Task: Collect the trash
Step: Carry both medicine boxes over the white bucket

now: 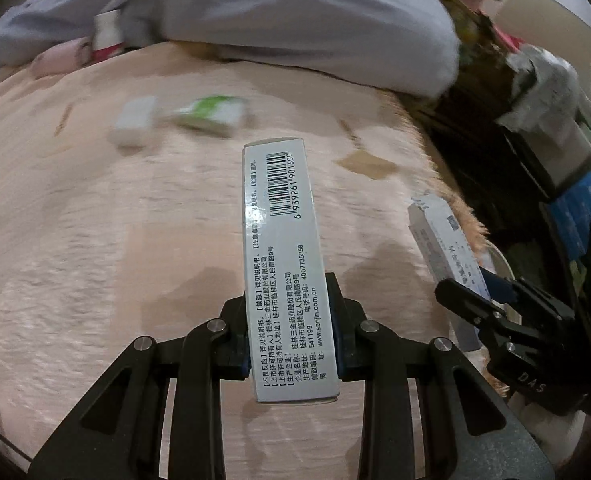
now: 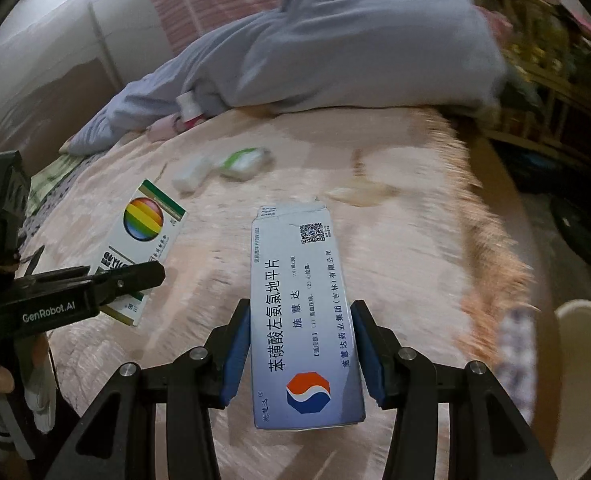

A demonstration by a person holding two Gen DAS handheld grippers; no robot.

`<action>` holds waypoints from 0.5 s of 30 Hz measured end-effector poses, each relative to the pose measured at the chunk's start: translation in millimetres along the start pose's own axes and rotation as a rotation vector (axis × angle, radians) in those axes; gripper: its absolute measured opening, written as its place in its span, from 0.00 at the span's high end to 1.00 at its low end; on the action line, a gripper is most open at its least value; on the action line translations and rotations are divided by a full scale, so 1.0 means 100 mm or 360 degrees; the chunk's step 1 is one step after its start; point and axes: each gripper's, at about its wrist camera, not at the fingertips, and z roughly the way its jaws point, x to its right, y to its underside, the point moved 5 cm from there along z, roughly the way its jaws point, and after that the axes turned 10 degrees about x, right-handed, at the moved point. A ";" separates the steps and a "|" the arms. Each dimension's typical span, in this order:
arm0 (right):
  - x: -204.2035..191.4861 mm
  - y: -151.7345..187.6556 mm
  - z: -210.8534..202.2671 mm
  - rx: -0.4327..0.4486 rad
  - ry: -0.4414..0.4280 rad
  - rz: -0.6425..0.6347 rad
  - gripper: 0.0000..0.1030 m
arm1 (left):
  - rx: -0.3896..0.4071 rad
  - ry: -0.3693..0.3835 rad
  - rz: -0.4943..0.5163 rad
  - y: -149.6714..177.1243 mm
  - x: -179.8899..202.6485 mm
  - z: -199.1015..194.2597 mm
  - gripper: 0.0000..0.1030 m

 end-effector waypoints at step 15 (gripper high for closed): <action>1.06 0.20 -0.68 0.0041 0.0277 0.0132 0.54 | -0.0085 0.0208 0.0235 0.14 1.25 0.30 0.75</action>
